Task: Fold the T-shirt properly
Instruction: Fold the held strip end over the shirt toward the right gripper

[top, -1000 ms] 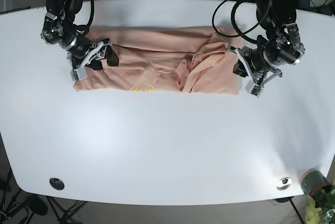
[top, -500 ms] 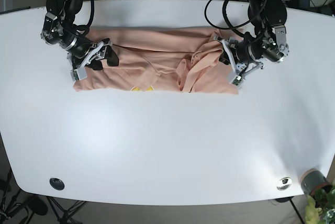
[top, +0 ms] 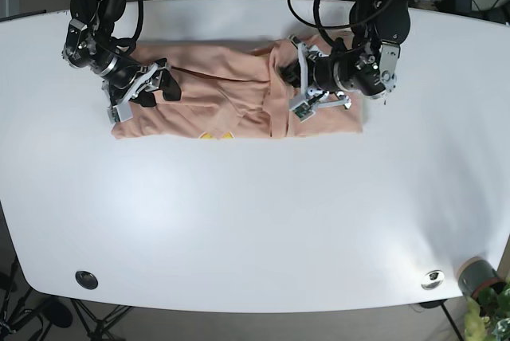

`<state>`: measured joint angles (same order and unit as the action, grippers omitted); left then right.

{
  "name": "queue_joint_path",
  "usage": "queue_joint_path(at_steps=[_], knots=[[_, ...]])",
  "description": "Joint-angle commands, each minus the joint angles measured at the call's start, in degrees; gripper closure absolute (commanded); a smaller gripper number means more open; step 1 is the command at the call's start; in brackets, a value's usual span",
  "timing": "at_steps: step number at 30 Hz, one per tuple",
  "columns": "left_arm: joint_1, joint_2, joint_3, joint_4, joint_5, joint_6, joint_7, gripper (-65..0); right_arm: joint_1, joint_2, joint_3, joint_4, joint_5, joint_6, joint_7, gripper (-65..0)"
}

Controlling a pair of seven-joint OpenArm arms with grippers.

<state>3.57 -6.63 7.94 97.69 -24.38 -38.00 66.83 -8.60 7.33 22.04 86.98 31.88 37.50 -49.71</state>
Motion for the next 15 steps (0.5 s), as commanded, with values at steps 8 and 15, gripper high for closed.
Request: queue_joint_path(at_steps=[8, 15], knots=[[-4.6, 1.3, 10.4, 1.3, -1.3, -0.2, -2.5, -7.8, 0.1, 0.4, 0.0, 0.4, -1.1, -0.44, -1.4, -39.2], [-6.3, -0.2, 10.6, 4.5, -1.5, -2.0, -2.4, -7.8, 0.1, 0.4, 0.0, 0.4, -1.0, -0.44, -1.4, -39.2]])
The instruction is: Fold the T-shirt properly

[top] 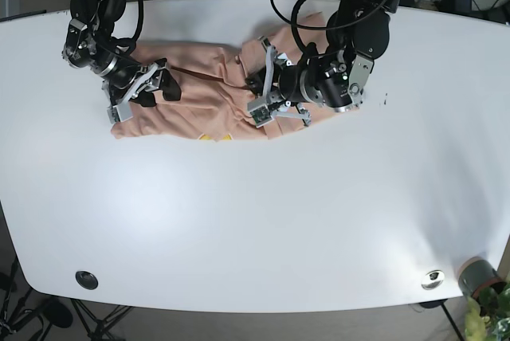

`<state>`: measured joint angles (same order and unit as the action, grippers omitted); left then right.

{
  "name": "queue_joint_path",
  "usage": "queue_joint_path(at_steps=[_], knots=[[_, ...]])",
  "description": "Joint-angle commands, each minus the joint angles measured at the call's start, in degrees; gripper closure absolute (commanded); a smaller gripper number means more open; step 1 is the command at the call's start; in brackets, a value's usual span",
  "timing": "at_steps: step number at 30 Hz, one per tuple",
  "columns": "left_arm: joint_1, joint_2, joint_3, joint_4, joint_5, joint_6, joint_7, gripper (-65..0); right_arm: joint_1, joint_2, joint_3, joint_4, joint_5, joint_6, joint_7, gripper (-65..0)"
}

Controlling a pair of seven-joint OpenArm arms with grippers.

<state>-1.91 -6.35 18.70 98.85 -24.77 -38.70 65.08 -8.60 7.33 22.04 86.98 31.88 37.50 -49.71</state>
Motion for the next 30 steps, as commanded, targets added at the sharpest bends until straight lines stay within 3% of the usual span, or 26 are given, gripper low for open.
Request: queue_joint_path(at_steps=[1, 7, 14, 21, 30], knots=[[-0.7, -1.4, -0.1, 5.5, -1.1, -1.3, -0.7, -7.8, 0.1, 0.4, 0.0, 0.4, -1.0, -0.44, -1.4, -39.2], [2.3, -2.8, -0.6, 12.2, -0.8, -1.3, -0.4, -7.9, 0.1, 0.4, 0.0, 0.4, -1.0, -0.44, -1.4, -39.2], [6.9, -7.6, -3.4, 12.1, -1.0, -1.3, -0.7, -8.1, 0.7, 0.4, 0.0, 0.4, -1.0, -0.44, -1.4, -39.2], [12.1, -9.7, -10.7, 12.1, -0.7, -1.3, -0.9, -8.1, 0.8, 0.4, 0.0, 0.4, -1.0, -0.44, -1.4, -39.2], [12.7, -13.0, -10.3, 6.1, -0.4, -1.3, -0.9, -8.1, 0.8, 0.4, 0.0, 0.4, -0.7, -0.44, -1.4, -39.2]])
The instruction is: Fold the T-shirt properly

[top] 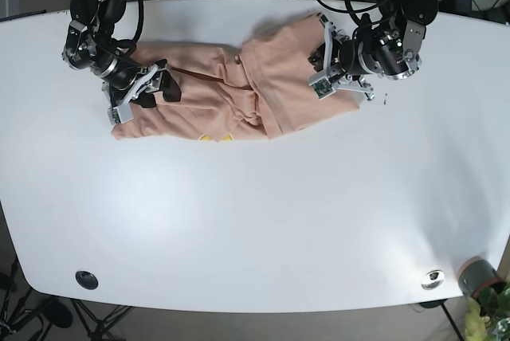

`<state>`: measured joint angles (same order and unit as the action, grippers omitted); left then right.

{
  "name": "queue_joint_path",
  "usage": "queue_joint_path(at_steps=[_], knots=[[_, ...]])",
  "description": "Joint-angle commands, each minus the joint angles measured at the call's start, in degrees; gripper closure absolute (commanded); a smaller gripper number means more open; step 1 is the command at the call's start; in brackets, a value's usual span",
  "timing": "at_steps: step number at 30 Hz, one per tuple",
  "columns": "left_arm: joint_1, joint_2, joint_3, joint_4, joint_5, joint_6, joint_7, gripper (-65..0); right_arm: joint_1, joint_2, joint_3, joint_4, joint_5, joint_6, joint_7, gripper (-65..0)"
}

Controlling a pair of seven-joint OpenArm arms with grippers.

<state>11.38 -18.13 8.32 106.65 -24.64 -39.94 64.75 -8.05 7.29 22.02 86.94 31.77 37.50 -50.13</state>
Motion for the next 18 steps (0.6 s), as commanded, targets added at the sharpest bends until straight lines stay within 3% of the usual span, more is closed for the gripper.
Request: queue_joint_path(at_steps=[1, 7, 18], knots=[[-1.0, -2.0, 0.3, -3.5, -0.5, -0.1, -0.5, -8.1, 0.3, 0.4, 0.0, 0.4, -0.6, -0.44, -1.0, -39.2], [-6.8, -7.1, 1.7, -11.1, -0.6, -0.1, -0.5, -8.1, 0.1, 0.4, 0.0, 0.4, -0.6, -0.44, -1.0, -39.2], [-14.9, -11.5, 1.7, -12.0, -0.5, -0.1, -0.5, -8.1, 0.0, -0.3, 0.0, 0.4, -0.7, -0.44, -1.0, -39.2]])
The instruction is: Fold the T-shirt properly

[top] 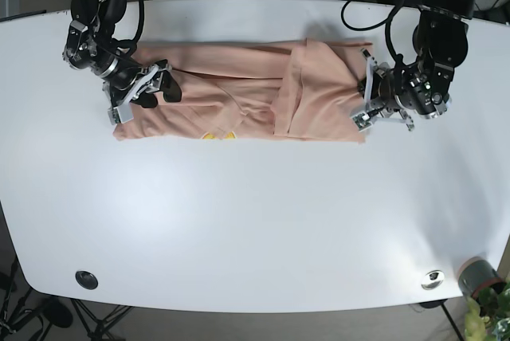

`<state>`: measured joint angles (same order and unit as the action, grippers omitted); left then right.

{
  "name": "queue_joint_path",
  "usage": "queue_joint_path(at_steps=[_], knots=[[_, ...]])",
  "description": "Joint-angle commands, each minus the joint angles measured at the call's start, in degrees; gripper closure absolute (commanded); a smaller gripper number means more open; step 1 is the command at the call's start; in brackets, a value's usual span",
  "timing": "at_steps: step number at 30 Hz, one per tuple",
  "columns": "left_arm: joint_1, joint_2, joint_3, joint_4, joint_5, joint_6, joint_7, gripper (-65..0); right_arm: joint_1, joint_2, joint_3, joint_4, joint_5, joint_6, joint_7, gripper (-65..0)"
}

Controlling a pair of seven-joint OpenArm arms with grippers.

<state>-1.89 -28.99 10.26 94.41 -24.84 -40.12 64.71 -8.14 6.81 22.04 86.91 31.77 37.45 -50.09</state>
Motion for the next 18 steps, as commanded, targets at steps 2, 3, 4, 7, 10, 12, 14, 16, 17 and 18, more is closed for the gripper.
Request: queue_joint_path(at_steps=[2, 3, 4, 7, 10, 12, 14, 16, 17, 18], knots=[[-3.5, -0.9, 0.4, -0.5, -0.7, 0.1, -0.3, -8.1, 0.2, 0.2, 0.0, 0.4, -0.7, -0.4, -1.0, -39.2], [-4.0, -1.0, 0.8, -0.5, -0.8, 0.1, -0.2, -8.1, 0.2, 0.2, 0.0, 0.4, -0.5, -0.4, -1.0, -39.2], [-4.5, -1.1, 1.0, -0.5, -0.9, 0.1, -0.2, -8.1, 0.1, 0.2, 0.0, 0.4, -0.5, -0.4, -1.0, -39.2], [-5.3, -1.6, 1.0, 0.3, -1.1, 0.1, 0.0, -8.1, 0.1, 0.1, 0.0, 0.4, -0.7, -0.4, -1.0, -39.2], [-5.3, -1.6, 0.9, 2.9, -2.3, 0.1, 0.0, -8.1, 0.3, 0.1, 0.0, 0.4, -0.5, -0.4, -1.0, -39.2], [-5.0, -1.6, 0.9, 5.1, -3.0, 0.1, 1.0, -8.1, 0.4, 0.1, 0.0, 0.4, -0.5, -0.4, -1.0, -39.2], [-4.9, -1.6, 0.9, 7.4, -4.0, 0.1, 2.5, -8.1, 0.4, 0.1, 0.0, 0.4, -0.5, -0.4, -1.0, -39.2], [-4.9, -1.6, 0.9, 8.8, -5.4, 0.1, 3.0, -8.1, 0.4, 0.1, -0.1, 0.4, -0.6, -0.4, -1.0, -39.2], [-4.9, -1.6, 0.3, 9.4, -6.7, 0.1, 3.0, -8.1, 0.4, 0.1, -0.1, 0.4, -0.7, -0.4, -1.0, -39.2], [-4.8, -1.6, -0.9, 9.7, -8.3, 0.1, 3.0, -8.1, 0.5, 0.1, -0.1, 0.4, -0.7, -0.4, -1.0, -39.2]])
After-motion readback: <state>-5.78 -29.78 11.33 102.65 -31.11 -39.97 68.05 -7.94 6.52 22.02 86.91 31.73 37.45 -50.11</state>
